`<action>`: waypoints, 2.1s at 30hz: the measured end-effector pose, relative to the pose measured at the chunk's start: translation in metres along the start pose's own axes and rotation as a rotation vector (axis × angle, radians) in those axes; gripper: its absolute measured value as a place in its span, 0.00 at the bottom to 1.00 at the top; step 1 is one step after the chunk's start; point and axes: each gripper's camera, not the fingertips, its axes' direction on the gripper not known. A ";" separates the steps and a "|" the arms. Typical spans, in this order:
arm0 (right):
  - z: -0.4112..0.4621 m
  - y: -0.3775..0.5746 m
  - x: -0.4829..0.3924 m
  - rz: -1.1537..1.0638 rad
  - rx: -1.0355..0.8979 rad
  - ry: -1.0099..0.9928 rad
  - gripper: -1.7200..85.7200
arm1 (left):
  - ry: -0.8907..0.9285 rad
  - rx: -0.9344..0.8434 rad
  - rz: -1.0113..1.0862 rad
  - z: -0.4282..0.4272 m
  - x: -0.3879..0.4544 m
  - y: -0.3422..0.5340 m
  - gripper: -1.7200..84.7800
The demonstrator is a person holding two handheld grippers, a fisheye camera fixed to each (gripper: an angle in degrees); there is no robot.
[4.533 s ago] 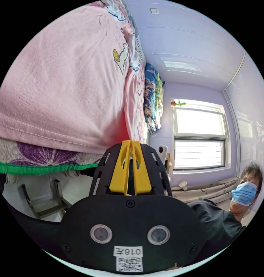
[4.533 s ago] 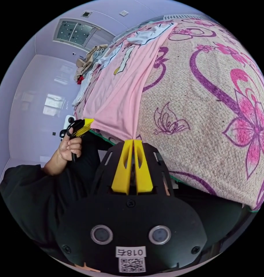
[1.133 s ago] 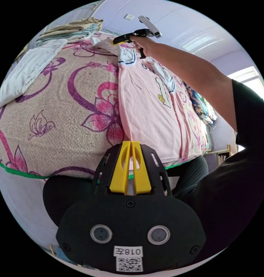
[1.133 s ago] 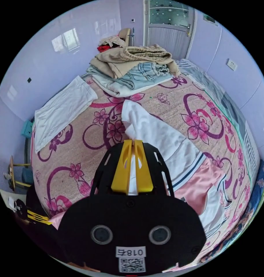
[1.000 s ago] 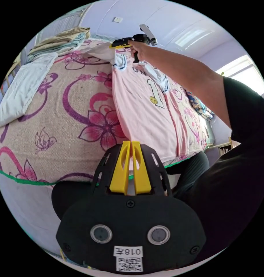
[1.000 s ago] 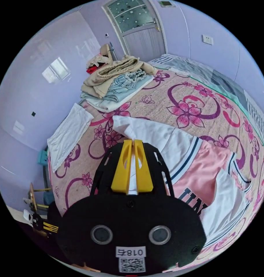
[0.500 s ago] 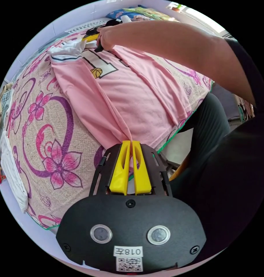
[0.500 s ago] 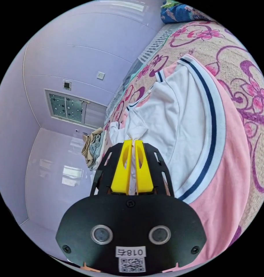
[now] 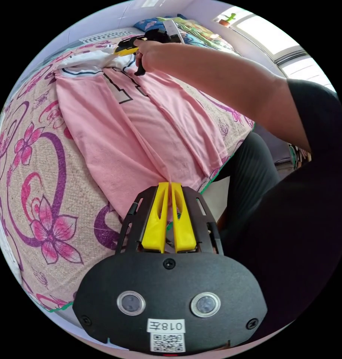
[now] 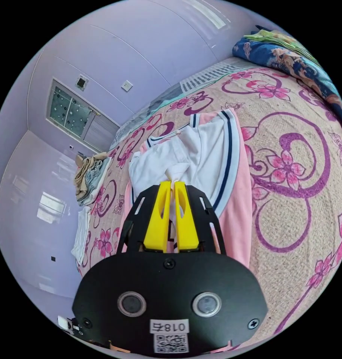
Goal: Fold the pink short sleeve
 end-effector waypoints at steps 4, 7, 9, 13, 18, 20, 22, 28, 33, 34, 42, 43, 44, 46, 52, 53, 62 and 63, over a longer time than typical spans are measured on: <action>-0.005 -0.014 -0.002 -0.032 0.020 -0.055 0.03 | 0.033 0.019 -0.032 0.015 -0.008 -0.005 0.01; -0.017 -0.031 -0.024 -0.101 0.046 -0.065 0.03 | 0.064 0.066 -0.041 0.010 -0.008 -0.001 0.01; -0.031 -0.035 -0.036 -0.135 0.080 -0.056 0.03 | 0.084 0.090 -0.034 0.010 -0.004 0.000 0.01; -0.032 -0.028 -0.037 -0.213 0.048 0.079 0.04 | 0.153 0.104 -0.091 0.056 -0.006 -0.005 0.04; -0.022 -0.019 0.007 -0.074 -0.126 0.011 0.07 | 0.499 0.042 -0.082 0.134 -0.004 0.000 0.14; -0.032 -0.013 0.008 -0.084 -0.118 -0.006 0.08 | 0.467 0.054 -0.039 0.145 0.006 0.017 0.15; -0.050 -0.010 -0.001 -0.136 -0.059 -0.009 0.08 | 0.434 0.120 -0.031 0.146 0.004 0.032 0.14; -0.035 -0.037 -0.075 -0.550 0.036 0.071 0.11 | 0.387 0.496 -0.087 0.166 -0.057 0.062 0.10; 0.038 -0.068 -0.109 -0.767 -0.117 0.259 0.13 | 0.568 0.895 -0.070 0.199 -0.137 0.102 0.06; 0.052 -0.074 -0.112 -0.788 -0.140 0.287 0.13 | 0.606 0.992 -0.073 0.212 -0.156 0.118 0.05; 0.105 -0.090 -0.113 -0.736 -0.292 0.352 0.09 | 0.662 1.173 -0.180 0.316 -0.209 0.183 0.01; 0.103 -0.084 -0.118 -0.758 -0.285 0.365 0.07 | 0.655 1.146 -0.175 0.324 -0.206 0.181 0.01; 0.103 -0.081 -0.121 -0.771 -0.274 0.389 0.05 | 0.649 1.135 -0.177 0.332 -0.204 0.182 0.01; 0.100 -0.061 -0.135 -0.846 -0.217 0.498 0.04 | 0.651 1.145 -0.182 0.343 -0.204 0.186 0.01; 0.065 -0.020 -0.165 -0.925 0.013 0.683 0.03 | 0.645 1.151 -0.179 0.368 -0.198 0.195 0.01; 0.057 -0.017 -0.168 -0.920 0.049 0.698 0.02 | 0.643 1.153 -0.178 0.372 -0.197 0.196 0.01; 0.017 -0.019 -0.143 -0.779 0.173 0.810 0.03 | 0.629 1.146 -0.178 0.379 -0.193 0.198 0.01; 0.022 -0.027 -0.132 -0.730 0.125 0.814 0.03 | 0.628 1.145 -0.179 0.379 -0.193 0.199 0.01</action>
